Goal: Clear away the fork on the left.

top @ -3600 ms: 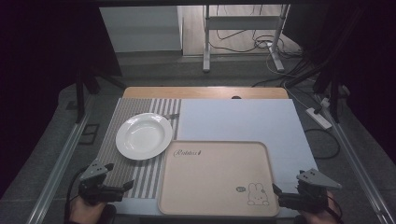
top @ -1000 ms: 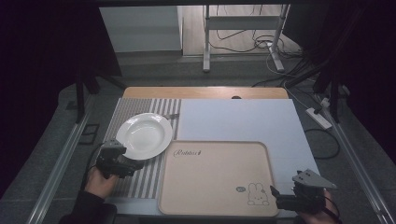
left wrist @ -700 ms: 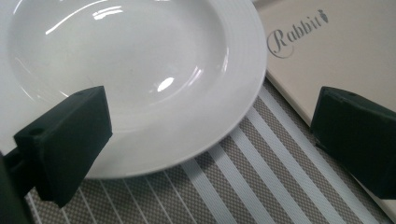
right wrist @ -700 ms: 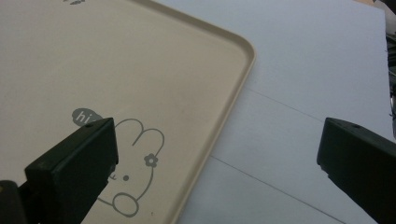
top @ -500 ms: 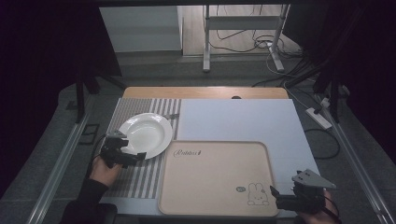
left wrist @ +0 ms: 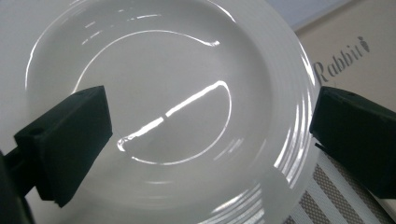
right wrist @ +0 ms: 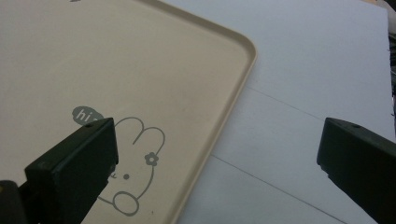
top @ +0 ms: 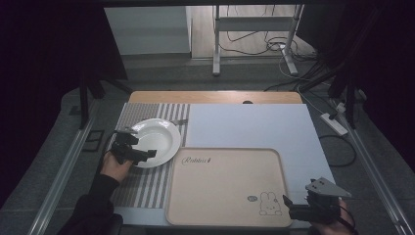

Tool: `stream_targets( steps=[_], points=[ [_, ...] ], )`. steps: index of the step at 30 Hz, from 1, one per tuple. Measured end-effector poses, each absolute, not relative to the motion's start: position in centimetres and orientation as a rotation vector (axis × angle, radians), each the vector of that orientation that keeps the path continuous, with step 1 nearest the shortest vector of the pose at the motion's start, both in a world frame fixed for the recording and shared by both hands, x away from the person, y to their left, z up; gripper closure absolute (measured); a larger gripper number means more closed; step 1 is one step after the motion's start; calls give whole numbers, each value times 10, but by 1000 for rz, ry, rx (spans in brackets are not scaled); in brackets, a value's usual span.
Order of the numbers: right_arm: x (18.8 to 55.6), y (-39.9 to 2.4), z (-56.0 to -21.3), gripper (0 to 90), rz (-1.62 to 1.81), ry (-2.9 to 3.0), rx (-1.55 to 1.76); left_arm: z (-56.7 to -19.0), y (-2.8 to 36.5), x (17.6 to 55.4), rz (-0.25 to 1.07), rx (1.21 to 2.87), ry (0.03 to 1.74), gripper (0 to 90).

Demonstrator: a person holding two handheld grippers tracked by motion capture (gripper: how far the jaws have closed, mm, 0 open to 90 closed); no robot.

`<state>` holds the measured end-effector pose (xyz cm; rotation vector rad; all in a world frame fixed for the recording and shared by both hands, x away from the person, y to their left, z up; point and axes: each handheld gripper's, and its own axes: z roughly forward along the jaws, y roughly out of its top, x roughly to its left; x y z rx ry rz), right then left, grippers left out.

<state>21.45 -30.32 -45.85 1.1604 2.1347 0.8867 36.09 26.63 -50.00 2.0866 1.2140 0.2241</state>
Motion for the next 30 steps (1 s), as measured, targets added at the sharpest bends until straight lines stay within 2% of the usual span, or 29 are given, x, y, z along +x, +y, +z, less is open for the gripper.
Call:
stream_targets(
  steps=[30],
  points=[
    [215, -303, -459, 0, 875, 2147, 1158, -503, 273, 420, 259, 2073, 1312, 0]
  ],
)
